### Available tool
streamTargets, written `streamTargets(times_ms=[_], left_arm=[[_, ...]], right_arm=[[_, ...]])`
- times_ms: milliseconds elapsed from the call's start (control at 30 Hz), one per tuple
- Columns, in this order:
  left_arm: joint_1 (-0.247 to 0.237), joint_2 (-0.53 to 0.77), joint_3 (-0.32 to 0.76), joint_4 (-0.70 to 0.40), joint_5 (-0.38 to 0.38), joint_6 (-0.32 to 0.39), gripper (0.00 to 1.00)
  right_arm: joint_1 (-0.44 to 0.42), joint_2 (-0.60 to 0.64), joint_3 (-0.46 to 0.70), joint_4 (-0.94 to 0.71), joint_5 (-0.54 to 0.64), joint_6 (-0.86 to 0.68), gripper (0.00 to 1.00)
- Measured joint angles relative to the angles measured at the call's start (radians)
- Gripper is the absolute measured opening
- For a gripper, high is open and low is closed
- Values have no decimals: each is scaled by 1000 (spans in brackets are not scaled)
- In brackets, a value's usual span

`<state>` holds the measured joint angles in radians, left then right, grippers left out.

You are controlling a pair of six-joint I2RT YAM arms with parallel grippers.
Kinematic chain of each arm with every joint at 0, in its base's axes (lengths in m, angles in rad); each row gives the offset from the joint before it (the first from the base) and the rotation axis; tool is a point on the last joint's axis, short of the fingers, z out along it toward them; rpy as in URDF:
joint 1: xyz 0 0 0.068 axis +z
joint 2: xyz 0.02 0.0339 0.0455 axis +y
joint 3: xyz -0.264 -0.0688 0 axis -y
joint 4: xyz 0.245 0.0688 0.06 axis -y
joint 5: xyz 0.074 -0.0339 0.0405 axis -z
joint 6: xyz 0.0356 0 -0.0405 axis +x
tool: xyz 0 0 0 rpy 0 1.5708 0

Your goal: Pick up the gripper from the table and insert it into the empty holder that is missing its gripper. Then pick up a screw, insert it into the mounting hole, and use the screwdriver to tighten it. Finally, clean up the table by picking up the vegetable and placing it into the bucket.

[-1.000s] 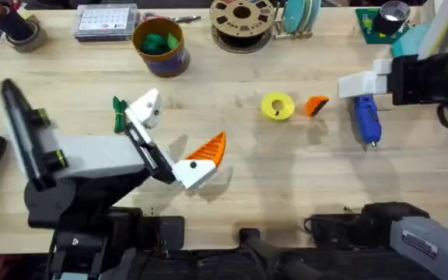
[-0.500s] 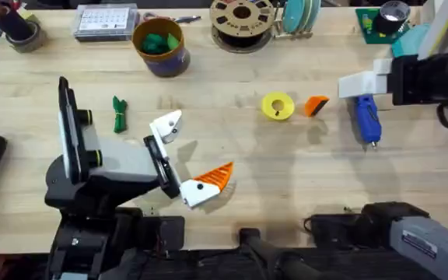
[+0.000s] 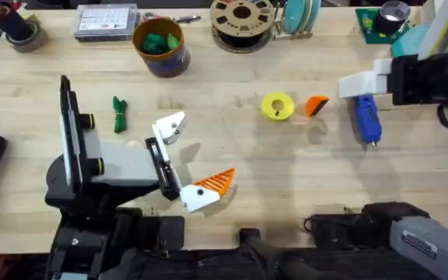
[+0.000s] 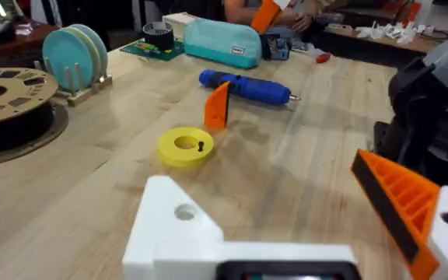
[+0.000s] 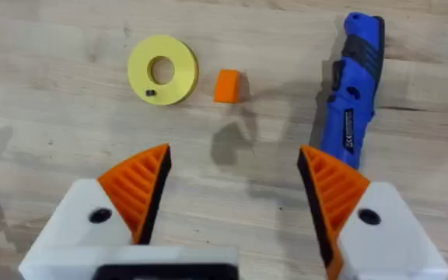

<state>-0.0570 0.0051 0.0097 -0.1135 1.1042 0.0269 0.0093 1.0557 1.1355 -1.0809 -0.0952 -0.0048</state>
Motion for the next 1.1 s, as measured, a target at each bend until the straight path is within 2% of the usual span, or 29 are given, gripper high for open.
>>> streamTargets(times_ms=[1100], left_arm=[[0, 0, 0, 0, 1, 3, 986]], right_arm=[[13, 0, 0, 29, 0, 15, 997]])
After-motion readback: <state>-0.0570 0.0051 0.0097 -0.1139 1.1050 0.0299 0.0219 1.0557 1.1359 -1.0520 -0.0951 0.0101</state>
